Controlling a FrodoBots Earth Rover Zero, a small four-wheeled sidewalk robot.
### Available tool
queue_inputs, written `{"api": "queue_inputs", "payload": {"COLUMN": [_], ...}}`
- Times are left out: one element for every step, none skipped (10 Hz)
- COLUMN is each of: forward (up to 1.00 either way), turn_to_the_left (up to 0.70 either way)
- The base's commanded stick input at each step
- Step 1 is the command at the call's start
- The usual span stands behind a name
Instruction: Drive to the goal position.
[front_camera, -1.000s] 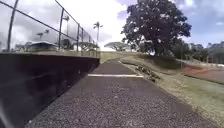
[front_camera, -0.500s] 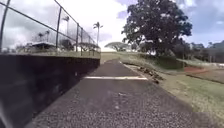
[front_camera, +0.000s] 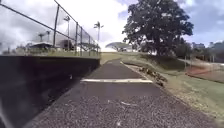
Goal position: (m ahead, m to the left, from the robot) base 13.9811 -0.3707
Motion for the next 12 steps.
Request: {"api": "queue_inputs", "payload": {"forward": [0.7, 0.7, 0.7, 0.7, 0.7, 0.7, 0.7, 0.7, 0.7, 0.7, 0.7, 0.7], "turn_to_the_left": [0.0, 0.0, 0.0, 0.0, 0.0, 0.0, 0.0, 0.0, 0.0, 0.0, 0.0, 0.0]}}
